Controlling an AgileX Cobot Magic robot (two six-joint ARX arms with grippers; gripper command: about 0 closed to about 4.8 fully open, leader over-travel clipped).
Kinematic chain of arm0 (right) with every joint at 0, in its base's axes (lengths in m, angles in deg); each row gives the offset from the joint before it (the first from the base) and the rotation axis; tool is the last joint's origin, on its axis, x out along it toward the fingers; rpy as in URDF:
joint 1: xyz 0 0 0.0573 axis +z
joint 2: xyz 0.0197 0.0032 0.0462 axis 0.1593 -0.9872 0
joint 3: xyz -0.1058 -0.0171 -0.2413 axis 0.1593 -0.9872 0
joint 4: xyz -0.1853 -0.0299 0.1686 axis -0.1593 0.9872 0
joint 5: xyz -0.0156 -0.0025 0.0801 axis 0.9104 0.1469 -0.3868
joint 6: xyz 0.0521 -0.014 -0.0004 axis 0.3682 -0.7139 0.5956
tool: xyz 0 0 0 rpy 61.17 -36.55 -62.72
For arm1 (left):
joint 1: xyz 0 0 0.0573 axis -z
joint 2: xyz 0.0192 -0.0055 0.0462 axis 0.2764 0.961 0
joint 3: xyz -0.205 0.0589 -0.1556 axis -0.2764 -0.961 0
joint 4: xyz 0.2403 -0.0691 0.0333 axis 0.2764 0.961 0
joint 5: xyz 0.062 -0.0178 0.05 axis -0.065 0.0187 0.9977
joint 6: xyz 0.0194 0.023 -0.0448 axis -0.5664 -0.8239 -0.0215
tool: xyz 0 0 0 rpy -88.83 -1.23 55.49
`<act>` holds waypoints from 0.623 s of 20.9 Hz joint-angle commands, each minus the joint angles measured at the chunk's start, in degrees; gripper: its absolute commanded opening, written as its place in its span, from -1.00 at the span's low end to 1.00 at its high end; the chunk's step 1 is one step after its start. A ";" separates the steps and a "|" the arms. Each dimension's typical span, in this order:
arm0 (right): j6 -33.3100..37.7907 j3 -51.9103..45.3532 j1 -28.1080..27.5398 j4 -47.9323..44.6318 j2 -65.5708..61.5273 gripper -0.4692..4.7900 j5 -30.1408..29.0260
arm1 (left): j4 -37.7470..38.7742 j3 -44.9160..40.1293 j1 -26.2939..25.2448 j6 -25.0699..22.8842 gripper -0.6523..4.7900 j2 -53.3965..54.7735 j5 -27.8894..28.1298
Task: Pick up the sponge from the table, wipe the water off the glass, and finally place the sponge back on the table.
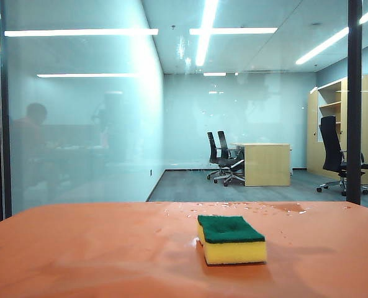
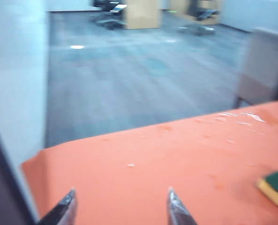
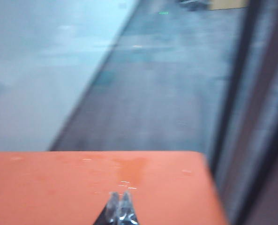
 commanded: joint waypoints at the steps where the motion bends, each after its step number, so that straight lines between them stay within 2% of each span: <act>1: -1.86 -2.58 0.00 0.92 6.84 -0.86 5.22 | -0.92 0.20 -0.02 -0.02 0.11 -0.04 3.06; 3: -1.84 -4.50 0.00 0.90 9.60 -0.86 6.36 | -1.22 0.20 0.00 -0.04 0.11 -0.04 3.67; 6: -1.66 -9.88 0.00 0.72 16.24 -0.86 8.41 | -3.02 0.15 -0.02 -0.04 -0.31 -0.04 4.59; 11: 2.32 -20.92 0.04 -0.02 27.85 -0.86 8.50 | -3.76 0.04 0.00 -0.07 -0.40 -0.04 5.05; 12: 2.54 -21.97 0.04 -0.02 28.87 -0.86 8.52 | -3.67 0.04 0.00 -0.04 -0.52 -0.04 5.05; 13: 2.69 -24.39 0.07 -0.52 31.30 -0.86 8.48 | -3.72 -0.04 0.00 -0.04 -0.79 -0.04 5.05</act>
